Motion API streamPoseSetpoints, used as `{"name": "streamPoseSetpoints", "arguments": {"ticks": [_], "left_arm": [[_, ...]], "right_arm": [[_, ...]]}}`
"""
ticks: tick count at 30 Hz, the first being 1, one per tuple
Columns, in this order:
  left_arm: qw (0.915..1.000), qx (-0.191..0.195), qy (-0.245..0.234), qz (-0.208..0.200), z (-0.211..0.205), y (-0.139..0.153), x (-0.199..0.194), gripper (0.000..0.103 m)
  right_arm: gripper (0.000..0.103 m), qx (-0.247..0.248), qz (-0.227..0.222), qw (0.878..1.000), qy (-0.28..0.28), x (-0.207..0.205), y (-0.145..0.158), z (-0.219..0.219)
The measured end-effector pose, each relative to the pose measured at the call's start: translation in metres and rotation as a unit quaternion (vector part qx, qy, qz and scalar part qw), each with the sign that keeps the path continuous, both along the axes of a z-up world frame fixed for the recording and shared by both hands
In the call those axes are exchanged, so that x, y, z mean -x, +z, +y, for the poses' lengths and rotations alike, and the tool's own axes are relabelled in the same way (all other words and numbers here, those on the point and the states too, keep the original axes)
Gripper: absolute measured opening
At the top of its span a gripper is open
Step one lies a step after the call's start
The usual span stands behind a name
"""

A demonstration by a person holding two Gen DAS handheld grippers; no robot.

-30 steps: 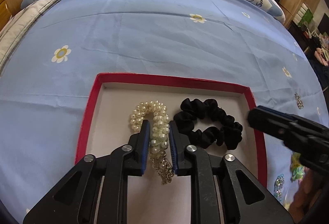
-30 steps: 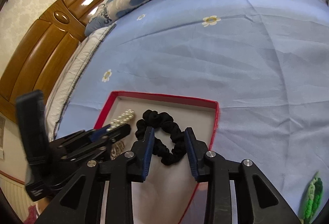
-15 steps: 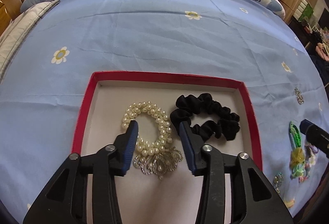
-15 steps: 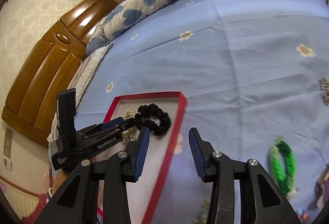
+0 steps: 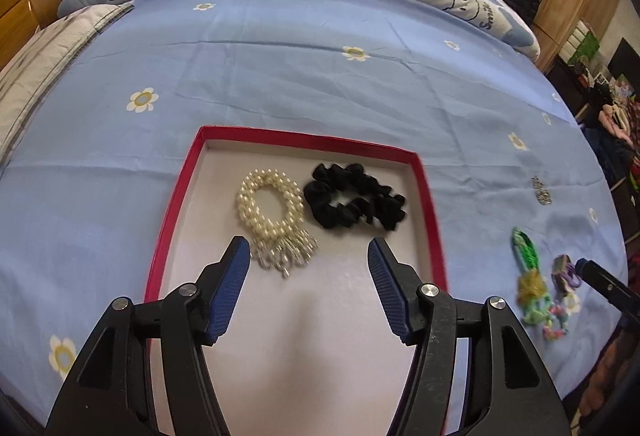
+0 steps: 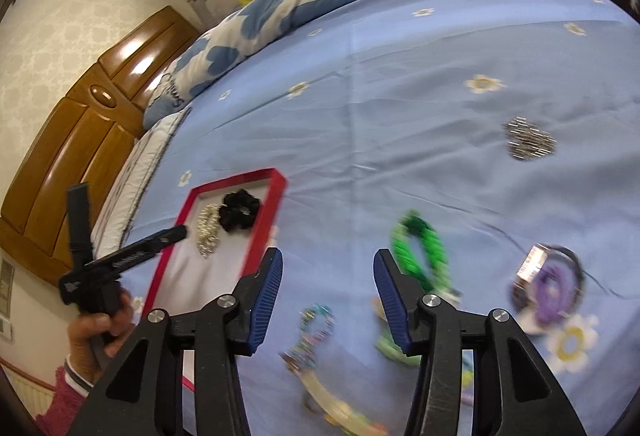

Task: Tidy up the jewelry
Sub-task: 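Lift both tools out of the box toward the remaining jewelry, then grasp the green braided hair tie with the left tool while the right tool grasps the purple hair tie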

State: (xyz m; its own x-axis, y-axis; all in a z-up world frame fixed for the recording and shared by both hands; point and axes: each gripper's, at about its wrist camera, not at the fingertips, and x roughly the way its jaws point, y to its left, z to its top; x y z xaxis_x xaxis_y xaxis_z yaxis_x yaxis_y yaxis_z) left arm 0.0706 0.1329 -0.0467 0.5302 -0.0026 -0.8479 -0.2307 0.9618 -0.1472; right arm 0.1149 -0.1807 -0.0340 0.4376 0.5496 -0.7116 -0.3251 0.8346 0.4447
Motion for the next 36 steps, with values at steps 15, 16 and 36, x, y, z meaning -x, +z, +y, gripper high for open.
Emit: {"name": "streamPoseSetpoints", "arguments": {"ticks": [15,16,36], "left_arm": [[0.9971,0.039,-0.062,-0.021,-0.079,0.026,0.041,0.066],[0.9966,0.043,-0.067,-0.021,-0.084,0.026,0.040,0.065],[0.9895,0.050,-0.135,0.011,-0.164,0.012,-0.008,0.065]], "right_arm": [[0.052,0.005,0.009,0.996,-0.084,0.045,-0.012,-0.096],[0.052,0.004,0.010,0.996,-0.087,0.048,-0.013,-0.099],[0.044,0.017,0.019,0.991,-0.132,0.035,-0.042,-0.145]]}}
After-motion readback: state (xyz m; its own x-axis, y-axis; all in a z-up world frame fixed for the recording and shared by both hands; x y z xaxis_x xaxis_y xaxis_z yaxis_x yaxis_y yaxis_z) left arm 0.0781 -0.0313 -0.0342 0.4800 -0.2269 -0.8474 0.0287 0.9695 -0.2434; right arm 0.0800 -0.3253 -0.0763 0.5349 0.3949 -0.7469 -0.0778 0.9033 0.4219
